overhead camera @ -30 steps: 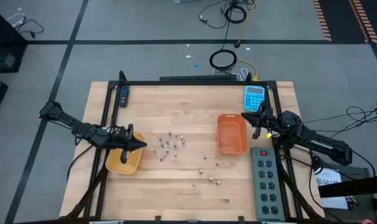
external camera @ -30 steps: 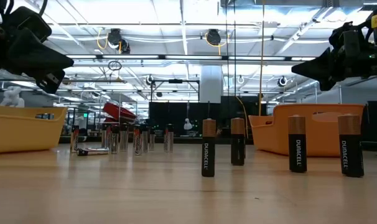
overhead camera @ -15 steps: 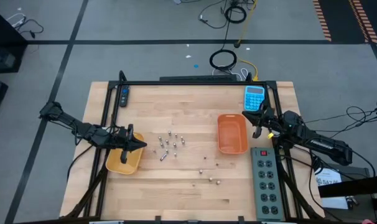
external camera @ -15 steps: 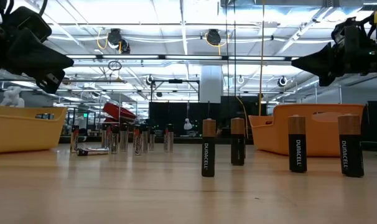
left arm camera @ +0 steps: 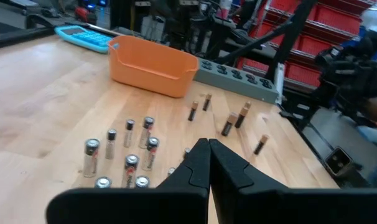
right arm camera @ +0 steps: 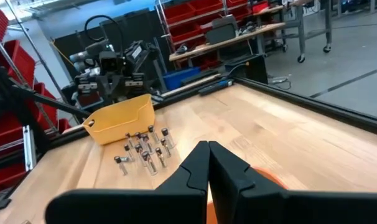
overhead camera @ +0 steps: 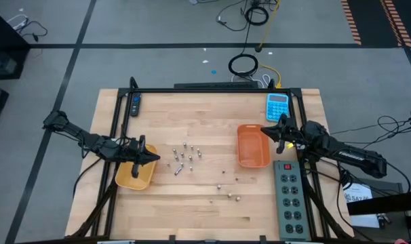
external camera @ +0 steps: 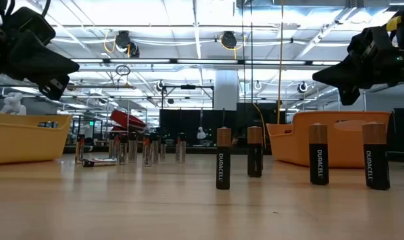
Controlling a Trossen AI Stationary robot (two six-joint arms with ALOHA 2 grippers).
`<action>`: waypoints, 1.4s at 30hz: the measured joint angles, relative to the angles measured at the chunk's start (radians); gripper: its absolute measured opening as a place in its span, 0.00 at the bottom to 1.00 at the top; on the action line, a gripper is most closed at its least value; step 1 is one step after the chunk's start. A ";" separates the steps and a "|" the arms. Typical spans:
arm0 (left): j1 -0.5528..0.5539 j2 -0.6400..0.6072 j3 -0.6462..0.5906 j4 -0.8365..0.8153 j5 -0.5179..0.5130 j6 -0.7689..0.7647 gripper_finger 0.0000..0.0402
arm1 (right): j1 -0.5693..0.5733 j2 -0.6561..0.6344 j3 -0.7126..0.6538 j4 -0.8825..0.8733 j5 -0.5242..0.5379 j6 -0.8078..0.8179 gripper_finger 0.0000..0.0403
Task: Sort batteries
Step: Put the black-brown battery into the orange bin
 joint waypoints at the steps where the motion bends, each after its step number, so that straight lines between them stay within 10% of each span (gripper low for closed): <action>1: 0.000 0.000 0.000 0.002 -0.008 -0.002 0.02 | 0.002 0.000 0.000 0.000 0.000 0.000 0.00; 30: 0.021 0.001 0.001 0.053 -0.319 -0.032 0.05 | 0.043 0.000 0.000 0.132 0.038 -0.180 0.13; 42: 0.021 0.104 0.166 -0.013 -0.320 0.169 0.02 | 0.355 0.229 0.059 0.272 0.318 -0.230 0.13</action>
